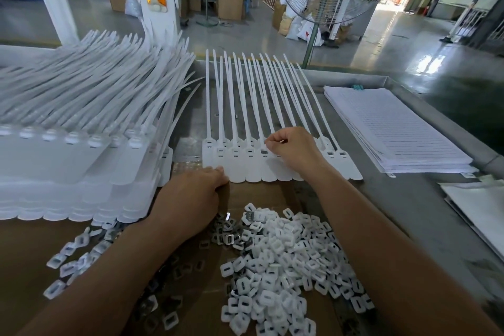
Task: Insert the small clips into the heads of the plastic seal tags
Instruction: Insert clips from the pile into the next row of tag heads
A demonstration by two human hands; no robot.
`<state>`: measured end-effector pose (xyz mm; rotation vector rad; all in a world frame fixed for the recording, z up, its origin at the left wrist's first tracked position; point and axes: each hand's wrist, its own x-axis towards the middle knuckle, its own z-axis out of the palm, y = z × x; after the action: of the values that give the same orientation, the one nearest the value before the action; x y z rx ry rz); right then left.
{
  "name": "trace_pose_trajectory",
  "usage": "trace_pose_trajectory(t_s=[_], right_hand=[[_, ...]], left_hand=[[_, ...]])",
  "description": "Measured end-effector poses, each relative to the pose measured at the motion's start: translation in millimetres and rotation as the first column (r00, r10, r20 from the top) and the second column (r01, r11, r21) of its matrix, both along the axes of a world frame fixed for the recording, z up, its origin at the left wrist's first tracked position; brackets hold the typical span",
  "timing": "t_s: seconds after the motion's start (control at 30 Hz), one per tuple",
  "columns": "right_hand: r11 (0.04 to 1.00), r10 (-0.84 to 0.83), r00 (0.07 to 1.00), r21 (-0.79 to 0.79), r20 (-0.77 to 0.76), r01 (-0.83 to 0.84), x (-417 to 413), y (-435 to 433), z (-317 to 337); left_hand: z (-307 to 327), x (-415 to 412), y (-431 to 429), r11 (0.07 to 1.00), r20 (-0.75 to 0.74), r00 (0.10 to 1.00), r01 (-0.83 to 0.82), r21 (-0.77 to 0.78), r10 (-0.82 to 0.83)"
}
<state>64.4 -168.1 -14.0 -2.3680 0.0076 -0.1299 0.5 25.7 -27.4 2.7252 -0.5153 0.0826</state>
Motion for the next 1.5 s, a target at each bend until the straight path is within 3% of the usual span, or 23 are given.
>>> trace_pose_trajectory(t_s=[0.5, 0.67, 1.07, 1.23, 1.5], right_hand=[[0.990, -0.029, 0.999, -0.139, 0.012, 0.031, 6.7, 5.9, -11.2], [0.997, -0.017, 0.999, -0.078, 0.046, 0.021, 6.8, 5.8, -11.1], [0.990, -0.087, 0.992, -0.118, -0.091, 0.076, 19.8, 7.2, -0.4], [0.992, -0.008, 0.999, -0.126, -0.045, 0.002, 10.3, 3.2, -5.8], [0.958, 0.229, 0.957, -0.133, -0.176, -0.254, -35.3, -11.2, 18.8]], left_hand=[[3.8, -0.5, -1.0, 0.999, 0.005, 1.000, -0.002, 0.036, 0.002], [4.0, -0.6, -1.7, 0.999, 0.007, 1.000, -0.003, 0.039, 0.003], [1.3, -0.2, -1.5, 1.000, 0.011, 1.000, -0.007, 0.002, 0.007], [0.7, 0.3, -0.9, 1.000, 0.018, 1.000, -0.019, -0.007, 0.019], [-0.6, 1.9, -0.9, 1.000, -0.003, 1.000, -0.009, 0.006, 0.009]])
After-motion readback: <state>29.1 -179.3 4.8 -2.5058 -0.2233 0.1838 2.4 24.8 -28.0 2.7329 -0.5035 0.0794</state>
